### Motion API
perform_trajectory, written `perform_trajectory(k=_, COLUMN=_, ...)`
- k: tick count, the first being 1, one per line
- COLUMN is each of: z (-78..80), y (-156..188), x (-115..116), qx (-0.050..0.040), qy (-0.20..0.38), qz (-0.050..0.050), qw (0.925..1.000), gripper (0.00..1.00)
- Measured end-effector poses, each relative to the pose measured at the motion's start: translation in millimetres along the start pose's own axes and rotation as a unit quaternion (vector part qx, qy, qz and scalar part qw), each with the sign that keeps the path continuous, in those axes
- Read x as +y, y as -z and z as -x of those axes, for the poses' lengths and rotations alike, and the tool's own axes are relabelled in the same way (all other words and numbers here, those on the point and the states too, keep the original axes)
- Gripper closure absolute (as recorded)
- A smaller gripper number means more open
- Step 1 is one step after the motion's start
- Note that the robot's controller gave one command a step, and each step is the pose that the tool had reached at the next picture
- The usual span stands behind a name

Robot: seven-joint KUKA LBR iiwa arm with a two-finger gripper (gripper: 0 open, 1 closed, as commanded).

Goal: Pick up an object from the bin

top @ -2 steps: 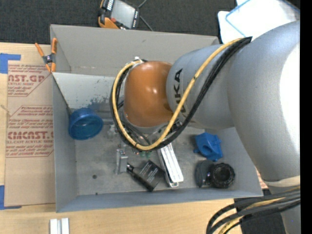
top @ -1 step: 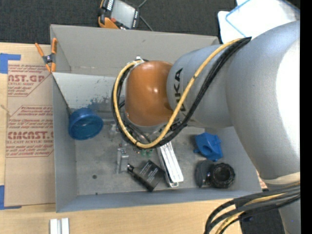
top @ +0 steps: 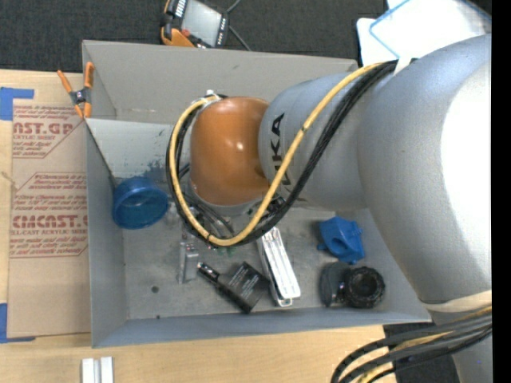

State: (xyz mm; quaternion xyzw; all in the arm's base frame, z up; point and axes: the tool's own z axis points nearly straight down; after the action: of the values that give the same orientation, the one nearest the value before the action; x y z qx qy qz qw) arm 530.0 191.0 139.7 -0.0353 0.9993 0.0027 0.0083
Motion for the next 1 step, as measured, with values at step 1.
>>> perform_trajectory(k=1, z=-2.0, y=-10.9, x=-21.1, qx=0.0006, qy=0.033, qz=0.001, qw=0.9995, gripper=0.00)
